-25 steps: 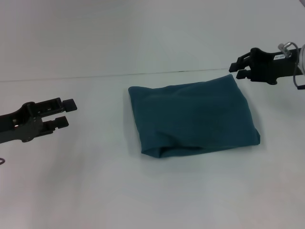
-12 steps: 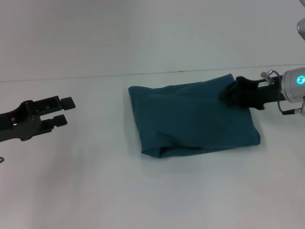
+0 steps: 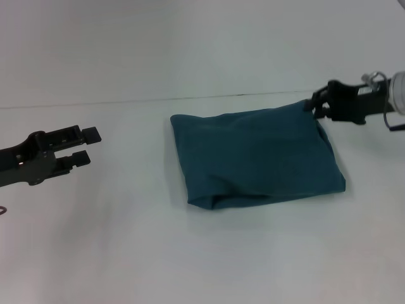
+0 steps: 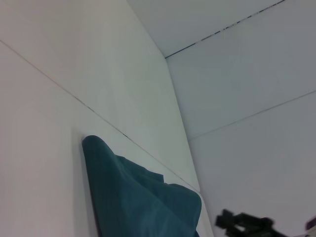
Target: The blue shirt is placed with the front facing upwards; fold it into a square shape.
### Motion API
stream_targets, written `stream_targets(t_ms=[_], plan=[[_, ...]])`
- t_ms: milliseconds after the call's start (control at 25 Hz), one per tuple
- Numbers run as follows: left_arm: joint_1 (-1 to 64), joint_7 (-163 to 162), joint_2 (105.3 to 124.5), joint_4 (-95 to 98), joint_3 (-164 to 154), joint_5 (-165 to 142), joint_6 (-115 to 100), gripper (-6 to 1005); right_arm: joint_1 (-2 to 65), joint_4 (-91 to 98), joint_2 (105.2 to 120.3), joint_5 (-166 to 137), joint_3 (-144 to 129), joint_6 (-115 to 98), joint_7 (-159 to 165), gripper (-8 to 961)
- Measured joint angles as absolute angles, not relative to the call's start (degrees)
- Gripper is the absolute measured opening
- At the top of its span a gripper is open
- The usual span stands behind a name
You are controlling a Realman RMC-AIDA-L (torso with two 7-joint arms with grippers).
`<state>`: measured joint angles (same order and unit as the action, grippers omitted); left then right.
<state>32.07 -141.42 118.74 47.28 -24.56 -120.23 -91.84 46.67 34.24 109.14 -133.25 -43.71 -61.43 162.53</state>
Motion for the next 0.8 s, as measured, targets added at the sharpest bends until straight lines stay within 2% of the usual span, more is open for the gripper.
stream_targets(t_ms=[160,240,320,560,640,800], plan=[[31.9,-141.5,118.74,47.3,-24.5,-120.2,-91.9,736,46.8,38.2,108.94,-131.8,-42.5,-66.5,163.4,289],[31.8,-141.5,118.74,47.3,-24.5,-120.1,-91.9,736,47.3,37.8,109.44,-131.7,-42.4,-65.6,163.2,289],[31.8,-141.5,118.74,47.3,-24.5,-119.6,-91.9,736,47.8,36.4,110.51,-131.7,-42.8,-62.6,162.6,288],[32.0,-141.3,118.74,47.3,-24.5,-118.4,-91.8,736,50.2,27.8,115.54,-132.1,-43.6,-45.8,157.7,287],[32.1,-141.3,118.74,47.3,-24.6,-118.4,-91.8,736,50.9,25.6,116.57,-132.4,-44.2,-40.9,156.5,287],[31.9,-141.4,118.74,47.3,-24.6,-118.3,-91.7,733,50.8,25.0,117.01,-132.4,-45.5,-36.5,156.7,286]])
